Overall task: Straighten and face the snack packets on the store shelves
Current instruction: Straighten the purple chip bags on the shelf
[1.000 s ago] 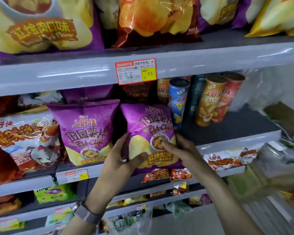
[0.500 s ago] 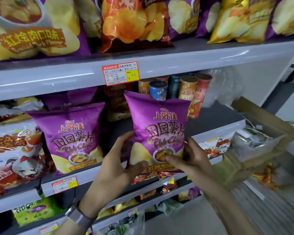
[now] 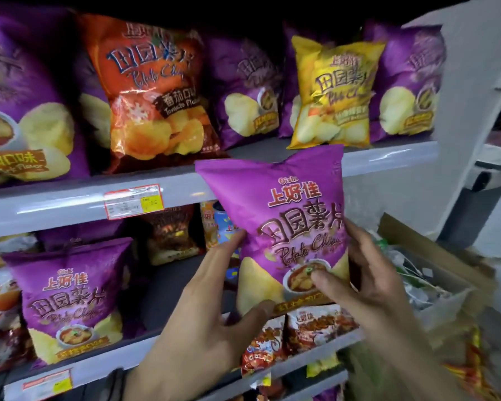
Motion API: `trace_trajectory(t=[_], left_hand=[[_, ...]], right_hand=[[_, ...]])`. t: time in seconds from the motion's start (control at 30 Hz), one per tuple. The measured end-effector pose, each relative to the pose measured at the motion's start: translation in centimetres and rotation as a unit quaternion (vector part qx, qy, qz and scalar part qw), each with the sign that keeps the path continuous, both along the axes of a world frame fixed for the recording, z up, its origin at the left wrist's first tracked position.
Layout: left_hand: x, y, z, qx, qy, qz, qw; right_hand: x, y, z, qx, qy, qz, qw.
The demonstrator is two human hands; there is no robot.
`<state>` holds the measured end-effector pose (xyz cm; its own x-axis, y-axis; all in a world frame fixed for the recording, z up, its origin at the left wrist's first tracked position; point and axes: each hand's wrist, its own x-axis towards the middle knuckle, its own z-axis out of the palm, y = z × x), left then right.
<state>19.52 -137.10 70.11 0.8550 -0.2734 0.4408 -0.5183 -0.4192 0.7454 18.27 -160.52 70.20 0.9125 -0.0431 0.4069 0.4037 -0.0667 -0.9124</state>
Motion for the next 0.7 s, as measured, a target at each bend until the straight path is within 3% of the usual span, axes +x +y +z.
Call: trace_trajectory(t=[0.17, 0.43, 0.7], left_hand=[[0.9, -2.5, 5.0, -0.035, -0.053, 0.033, 0.997], [7.9, -3.2, 13.6, -0.069, -0.072, 0.110, 0.989], [13.0, -3.2, 17.1, -0.042, -0.051, 0.126, 0.990]], right_hand=[[2.4, -1.0, 4.8, -0.013, -0.054, 0.006, 0.998], [11.8, -1.6, 14.4, -0.155, -0.129, -0.019, 0.979], [18.1, -0.5, 16.8, -0.193, -0.141, -0.071, 0.968]])
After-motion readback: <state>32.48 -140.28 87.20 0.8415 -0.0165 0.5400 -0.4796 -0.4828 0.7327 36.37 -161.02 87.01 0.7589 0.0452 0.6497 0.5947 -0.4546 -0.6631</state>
